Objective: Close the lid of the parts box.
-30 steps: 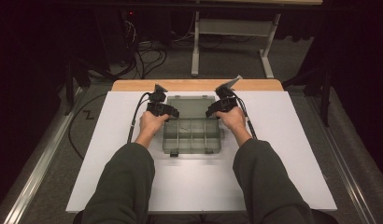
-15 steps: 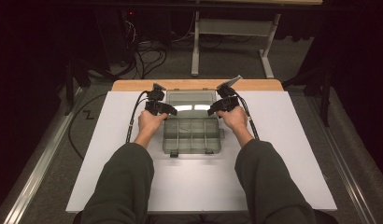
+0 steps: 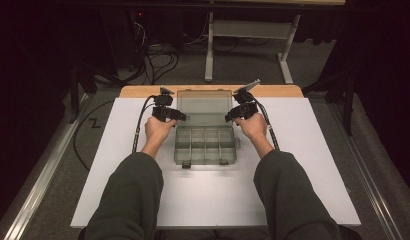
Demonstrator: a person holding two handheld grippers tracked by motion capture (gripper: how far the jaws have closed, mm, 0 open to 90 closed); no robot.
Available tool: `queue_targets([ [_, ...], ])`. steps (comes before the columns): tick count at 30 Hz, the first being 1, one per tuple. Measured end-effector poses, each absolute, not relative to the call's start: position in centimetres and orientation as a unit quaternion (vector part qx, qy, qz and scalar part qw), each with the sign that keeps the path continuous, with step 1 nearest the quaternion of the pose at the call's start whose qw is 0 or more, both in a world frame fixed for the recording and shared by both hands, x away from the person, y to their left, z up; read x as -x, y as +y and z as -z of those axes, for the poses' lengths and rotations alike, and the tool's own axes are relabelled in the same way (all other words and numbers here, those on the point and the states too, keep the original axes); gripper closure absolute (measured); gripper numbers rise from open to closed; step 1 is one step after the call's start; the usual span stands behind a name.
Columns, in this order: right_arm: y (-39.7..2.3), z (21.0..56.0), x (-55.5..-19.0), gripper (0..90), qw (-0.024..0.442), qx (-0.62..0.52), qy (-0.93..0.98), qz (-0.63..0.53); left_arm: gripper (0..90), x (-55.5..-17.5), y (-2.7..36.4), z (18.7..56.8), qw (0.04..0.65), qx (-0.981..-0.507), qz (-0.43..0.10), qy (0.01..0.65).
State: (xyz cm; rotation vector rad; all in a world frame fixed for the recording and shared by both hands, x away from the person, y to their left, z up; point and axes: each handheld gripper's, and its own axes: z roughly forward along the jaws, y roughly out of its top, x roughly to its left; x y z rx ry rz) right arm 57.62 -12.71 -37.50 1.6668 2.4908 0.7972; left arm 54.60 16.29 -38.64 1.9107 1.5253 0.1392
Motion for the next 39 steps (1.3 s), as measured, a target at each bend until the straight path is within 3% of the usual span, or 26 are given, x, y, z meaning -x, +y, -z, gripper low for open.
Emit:
queue_targets([
  [11,-13.0,37.0,-57.2,72.3,0.034,-0.521,0.810,-0.268,66.0,-54.1,16.6,37.9,0.346,-0.741,-0.065,0.572],
  [39,-12.6,36.0,-55.2,72.2,0.087,-0.471,0.839,-0.259,61.8,-52.4,16.0,36.9,0.329,-0.777,-0.107,0.526],
])
